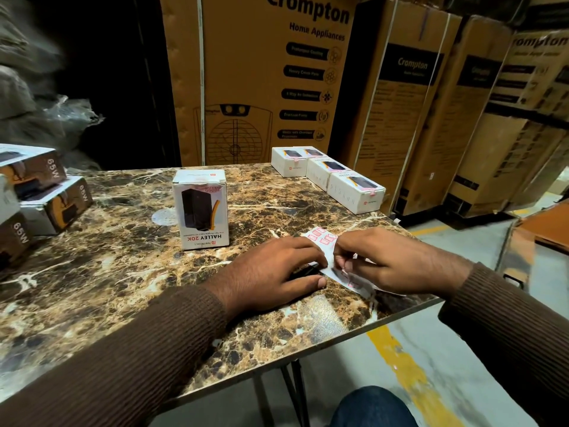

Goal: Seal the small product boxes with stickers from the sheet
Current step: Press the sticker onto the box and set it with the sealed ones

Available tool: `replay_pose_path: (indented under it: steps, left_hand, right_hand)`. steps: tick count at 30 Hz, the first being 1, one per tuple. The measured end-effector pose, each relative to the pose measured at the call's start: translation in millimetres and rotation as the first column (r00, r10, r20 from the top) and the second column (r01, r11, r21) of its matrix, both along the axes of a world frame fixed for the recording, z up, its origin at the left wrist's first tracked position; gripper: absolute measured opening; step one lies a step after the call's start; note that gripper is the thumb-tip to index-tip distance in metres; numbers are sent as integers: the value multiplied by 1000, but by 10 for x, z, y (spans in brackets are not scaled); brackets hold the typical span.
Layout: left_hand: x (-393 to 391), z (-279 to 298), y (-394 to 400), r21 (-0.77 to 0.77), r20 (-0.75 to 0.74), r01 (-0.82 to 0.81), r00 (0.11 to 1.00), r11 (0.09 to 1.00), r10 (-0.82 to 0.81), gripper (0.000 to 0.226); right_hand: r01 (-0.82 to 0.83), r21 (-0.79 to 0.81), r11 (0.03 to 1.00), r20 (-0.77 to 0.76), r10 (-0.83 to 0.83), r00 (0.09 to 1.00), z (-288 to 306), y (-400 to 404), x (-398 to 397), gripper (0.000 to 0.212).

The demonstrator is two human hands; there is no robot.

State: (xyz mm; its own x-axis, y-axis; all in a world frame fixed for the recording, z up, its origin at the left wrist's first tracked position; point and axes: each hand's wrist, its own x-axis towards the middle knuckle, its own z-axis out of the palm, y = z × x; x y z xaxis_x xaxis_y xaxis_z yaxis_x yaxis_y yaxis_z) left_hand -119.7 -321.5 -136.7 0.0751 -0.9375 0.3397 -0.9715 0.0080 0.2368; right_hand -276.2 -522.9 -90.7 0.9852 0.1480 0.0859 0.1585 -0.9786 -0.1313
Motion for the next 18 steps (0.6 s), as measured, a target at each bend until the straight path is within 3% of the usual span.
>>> replay_pose_path:
  steps: [10,18]
  left_hand:
    - [18,-24,8,-16,-4,21,1000,1000,-22,41]
    - [84,-58,25,-107,-47,12,999,994,-17,33]
  right_hand:
    - [64,24,998,21,-65,998,32,53,-56,6]
    - [93,104,990,30,-97,995,51,70,-37,12]
